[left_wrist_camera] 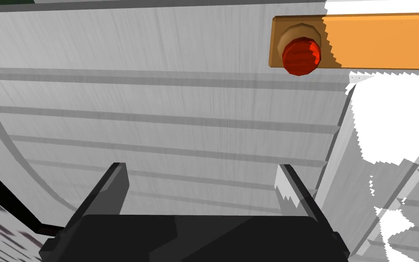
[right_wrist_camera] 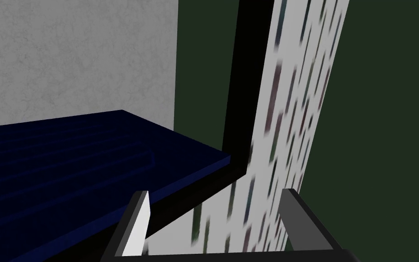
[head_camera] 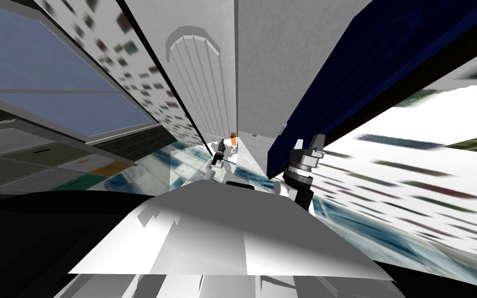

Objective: Push the door open

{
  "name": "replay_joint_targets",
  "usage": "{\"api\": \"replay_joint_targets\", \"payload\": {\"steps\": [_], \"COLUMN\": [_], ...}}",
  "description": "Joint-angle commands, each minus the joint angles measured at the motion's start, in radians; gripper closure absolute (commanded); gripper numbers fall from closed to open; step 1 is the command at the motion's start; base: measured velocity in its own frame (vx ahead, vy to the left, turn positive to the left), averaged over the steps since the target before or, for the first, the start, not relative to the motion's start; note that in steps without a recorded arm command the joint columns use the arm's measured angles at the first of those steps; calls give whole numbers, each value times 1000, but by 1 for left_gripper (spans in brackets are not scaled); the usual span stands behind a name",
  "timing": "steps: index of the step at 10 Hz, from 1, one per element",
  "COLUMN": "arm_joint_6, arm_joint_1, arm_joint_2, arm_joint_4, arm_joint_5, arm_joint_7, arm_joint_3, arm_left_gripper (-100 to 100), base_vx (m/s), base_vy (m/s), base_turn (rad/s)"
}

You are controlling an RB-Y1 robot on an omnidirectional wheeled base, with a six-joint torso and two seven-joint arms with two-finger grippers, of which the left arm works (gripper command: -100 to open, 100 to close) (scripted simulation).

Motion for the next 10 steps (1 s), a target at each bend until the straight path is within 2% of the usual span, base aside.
{"api": "replay_joint_targets", "payload": {"steps": [1,10], "arm_joint_6": [0,3], "arm_joint_1": [-22,-125], "arm_joint_2": [-1,-27], "arm_joint_4": [43,238], "arm_joint_5": [2,10], "arm_joint_7": [-3,-22], "arm_joint_3": [4,20], "arm_left_gripper": [-100,-100], "base_vx": [7,-3], "base_vy": [121,121], "base_turn": [-151,-137]}}
